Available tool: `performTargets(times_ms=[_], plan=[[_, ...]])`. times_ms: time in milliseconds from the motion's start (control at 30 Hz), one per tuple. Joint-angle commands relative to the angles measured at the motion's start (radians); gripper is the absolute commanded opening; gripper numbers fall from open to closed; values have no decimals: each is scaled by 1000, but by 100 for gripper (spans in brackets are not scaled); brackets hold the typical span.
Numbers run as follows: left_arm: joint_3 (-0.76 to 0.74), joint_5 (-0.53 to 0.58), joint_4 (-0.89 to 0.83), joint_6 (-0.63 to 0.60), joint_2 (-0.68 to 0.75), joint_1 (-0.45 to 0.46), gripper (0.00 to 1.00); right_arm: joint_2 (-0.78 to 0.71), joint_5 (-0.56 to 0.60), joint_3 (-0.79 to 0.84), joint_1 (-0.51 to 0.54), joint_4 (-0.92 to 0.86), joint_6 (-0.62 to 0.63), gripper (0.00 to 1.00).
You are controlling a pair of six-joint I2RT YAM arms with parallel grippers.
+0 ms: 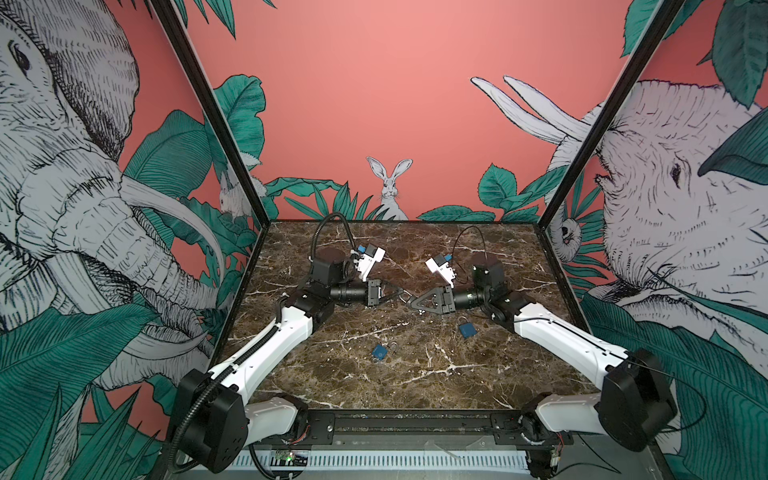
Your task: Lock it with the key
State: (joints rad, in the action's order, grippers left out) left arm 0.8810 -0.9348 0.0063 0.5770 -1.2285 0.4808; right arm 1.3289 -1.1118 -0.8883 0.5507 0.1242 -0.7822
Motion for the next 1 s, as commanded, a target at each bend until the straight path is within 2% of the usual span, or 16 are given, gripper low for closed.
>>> performTargets(times_ms=[0, 533, 967], plan=[[-42, 11, -57, -35, -29, 7, 0, -35, -75, -26, 6, 206, -22, 0], [-62, 23, -51, -56, -54, 8, 0, -31, -94, -16, 6, 305, -99, 0], [-112, 36, -26, -51, -46, 12, 0, 4, -112, 12, 5, 506, -240, 0]])
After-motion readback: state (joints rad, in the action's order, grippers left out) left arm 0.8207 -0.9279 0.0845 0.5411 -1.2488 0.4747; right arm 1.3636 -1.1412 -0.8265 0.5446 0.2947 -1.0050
